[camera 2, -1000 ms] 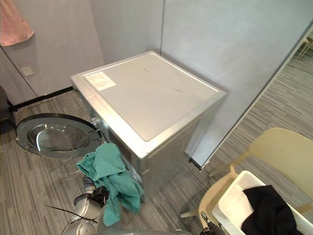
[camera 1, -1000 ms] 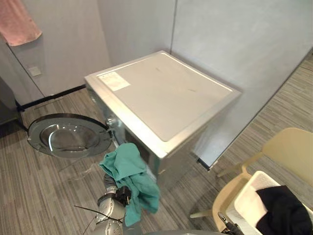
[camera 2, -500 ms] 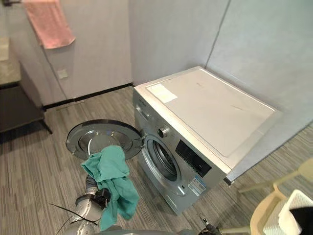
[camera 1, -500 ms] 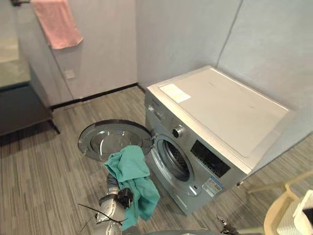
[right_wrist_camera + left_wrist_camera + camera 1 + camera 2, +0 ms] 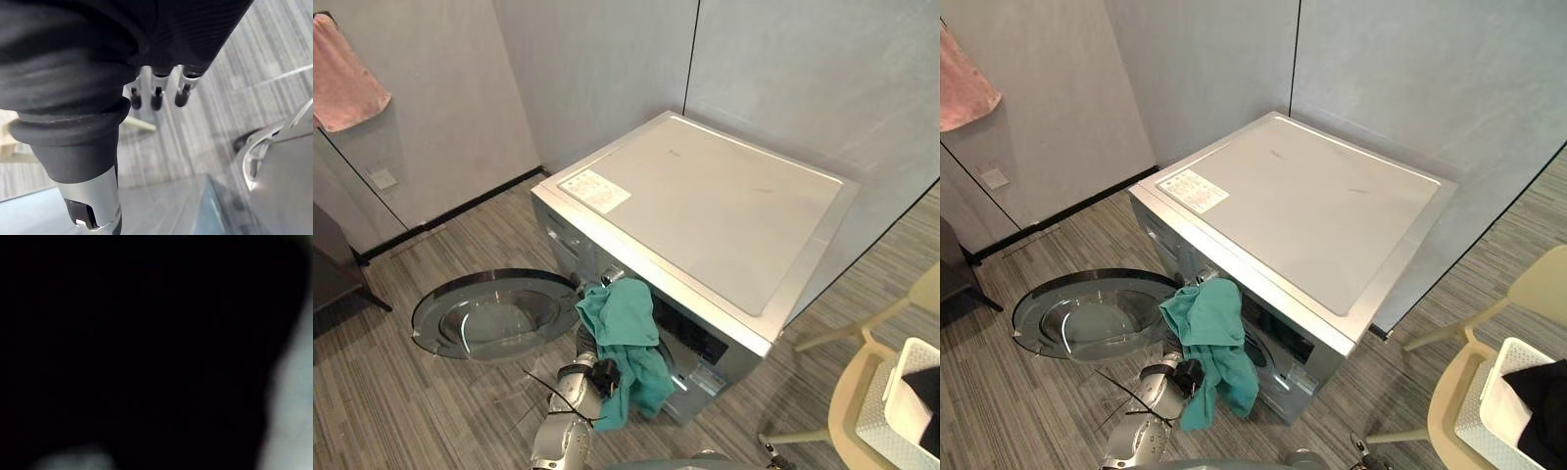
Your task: Pick up the laundry basket with both hands and put the clothes into the washing machine.
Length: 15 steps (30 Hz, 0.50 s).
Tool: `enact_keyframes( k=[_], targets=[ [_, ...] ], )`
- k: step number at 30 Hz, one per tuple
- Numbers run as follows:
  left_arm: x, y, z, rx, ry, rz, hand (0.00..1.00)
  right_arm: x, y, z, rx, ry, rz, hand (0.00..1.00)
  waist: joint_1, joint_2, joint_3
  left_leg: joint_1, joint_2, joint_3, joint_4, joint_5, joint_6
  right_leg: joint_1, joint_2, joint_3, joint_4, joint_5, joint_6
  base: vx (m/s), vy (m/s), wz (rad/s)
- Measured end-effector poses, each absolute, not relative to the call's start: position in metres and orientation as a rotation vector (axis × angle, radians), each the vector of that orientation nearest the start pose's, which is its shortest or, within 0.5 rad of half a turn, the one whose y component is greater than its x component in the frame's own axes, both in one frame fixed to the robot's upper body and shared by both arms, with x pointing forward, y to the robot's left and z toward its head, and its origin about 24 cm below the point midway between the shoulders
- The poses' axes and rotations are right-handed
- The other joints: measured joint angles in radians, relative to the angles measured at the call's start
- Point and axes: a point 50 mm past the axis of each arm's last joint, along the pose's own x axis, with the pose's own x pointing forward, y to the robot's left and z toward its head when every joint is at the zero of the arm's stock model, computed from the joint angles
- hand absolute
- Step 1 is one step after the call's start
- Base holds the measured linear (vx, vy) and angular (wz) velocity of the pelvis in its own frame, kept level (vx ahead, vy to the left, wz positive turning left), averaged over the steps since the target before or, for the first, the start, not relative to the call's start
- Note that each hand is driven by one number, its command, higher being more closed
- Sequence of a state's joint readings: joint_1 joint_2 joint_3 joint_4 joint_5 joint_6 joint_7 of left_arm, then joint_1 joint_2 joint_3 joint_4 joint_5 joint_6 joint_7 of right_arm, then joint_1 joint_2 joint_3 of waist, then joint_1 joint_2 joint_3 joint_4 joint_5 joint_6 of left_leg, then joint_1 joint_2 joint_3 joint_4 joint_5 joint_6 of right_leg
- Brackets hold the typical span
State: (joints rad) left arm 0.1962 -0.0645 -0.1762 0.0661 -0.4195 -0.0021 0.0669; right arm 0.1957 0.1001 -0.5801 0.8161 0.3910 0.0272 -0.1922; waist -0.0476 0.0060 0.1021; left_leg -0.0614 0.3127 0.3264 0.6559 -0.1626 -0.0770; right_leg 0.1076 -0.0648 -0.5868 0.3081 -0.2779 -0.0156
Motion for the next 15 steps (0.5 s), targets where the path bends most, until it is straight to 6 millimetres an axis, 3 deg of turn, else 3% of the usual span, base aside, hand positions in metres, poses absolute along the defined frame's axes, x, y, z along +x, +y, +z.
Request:
enact_keyframes(
  k=[2,3,4,6,8,10,11,12,13,14,15],
  targets=[
    [0.198,0.116,-0.016,-0.488,0.282,0.043,1.0,0.061,-0.216,-0.153,0.575,0.949,-0.95,0.0,0.017,0.03,0.008,-0.056,0.048,-0.077,0.201,0.05,-0.004,0.038,0.037,0.053,-0.015,-0.008,-0.012,0.08,0.035,-0.86],
    [0.191,0.127,-0.02,-0.487,0.289,0.094,1.0,0.068,-0.214,-0.151,0.566,0.938,-0.923,0.0,0.025,0.05,0.005,-0.093,0.057,-0.136,0.311,0.126,-0.023,0.055,0.049,0.114,-0.016,-0.014,-0.023,0.16,0.166,-1.33],
    [0.188,0.135,-0.022,-0.485,0.294,0.131,1.0,0.072,-0.213,-0.151,0.557,0.935,-0.9,0.0,0.033,0.057,0.004,-0.11,0.052,-0.165,0.369,0.139,-0.019,0.061,0.049,0.15,-0.019,-0.015,-0.023,0.16,0.176,-1.31],
    [0.182,0.15,-0.023,-0.479,0.284,0.201,1.0,0.081,-0.21,-0.148,0.536,0.922,-0.854,0.0,0.044,0.049,0.003,-0.143,0.022,-0.204,0.39,0.057,0.02,0.059,0.036,0.243,-0.023,-0.013,-0.02,0.17,0.222,-1.36],
    [0.177,0.16,-0.024,-0.472,0.287,0.258,1.0,0.085,-0.206,-0.148,0.519,0.929,-0.816,0.0,0.073,0.018,0.003,-0.145,-0.017,-0.263,0.297,-0.016,0.042,0.042,0.005,0.345,-0.02,-0.001,0.001,0.17,0.262,-1.45],
    [0.169,0.165,-0.023,-0.47,0.284,0.285,1.0,0.087,-0.201,-0.148,0.483,0.94,-0.773,0.0,0.076,-0.006,-0.004,-0.124,-0.036,-0.361,0.118,-0.027,0.045,0.028,-0.026,0.424,-0.024,0.014,0.033,0.15,0.325,-1.17],
    [0.168,0.166,-0.023,-0.469,0.283,0.291,1.0,0.087,-0.201,-0.148,0.474,0.945,-0.766,0.0,0.078,-0.008,-0.005,-0.109,-0.037,-0.392,0.055,-0.026,0.045,0.026,-0.034,0.441,-0.029,0.02,0.046,0.16,0.404,-1.13],
    [0.167,0.164,-0.023,-0.471,0.286,0.285,1.0,0.084,-0.2,-0.15,0.466,0.958,-0.762,0.0,0.079,-0.006,-0.008,-0.086,-0.032,-0.453,-0.076,-0.01,0.053,0.022,-0.048,0.471,-0.038,0.026,0.084,0.18,0.571,-0.81],
    [0.165,0.163,-0.024,-0.473,0.291,0.286,1.0,0.078,-0.199,-0.152,0.465,0.985,-0.767,0.0,0.084,0.005,-0.03,-0.055,-0.056,-0.5,-0.153,-0.035,-0.023,0.007,-0.07,0.489,-0.04,0.029,0.128,0.2,0.57,-0.58],
    [0.164,0.164,-0.024,-0.472,0.293,0.293,1.0,0.074,-0.199,-0.154,0.462,1.009,-0.766,0.0,0.074,-0.006,-0.039,-0.049,-0.072,-0.493,-0.173,-0.05,-0.044,0.009,-0.085,0.485,-0.05,0.037,0.142,0.19,0.558,0.0],
    [0.166,0.167,-0.023,-0.469,0.287,0.314,1.0,0.065,-0.195,-0.159,0.466,1.058,-0.761,0.0,0.053,-0.041,-0.046,-0.058,-0.113,-0.473,-0.192,-0.059,-0.056,0.009,-0.131,0.473,-0.081,0.07,0.165,0.12,0.423,0.26]
  ],
)
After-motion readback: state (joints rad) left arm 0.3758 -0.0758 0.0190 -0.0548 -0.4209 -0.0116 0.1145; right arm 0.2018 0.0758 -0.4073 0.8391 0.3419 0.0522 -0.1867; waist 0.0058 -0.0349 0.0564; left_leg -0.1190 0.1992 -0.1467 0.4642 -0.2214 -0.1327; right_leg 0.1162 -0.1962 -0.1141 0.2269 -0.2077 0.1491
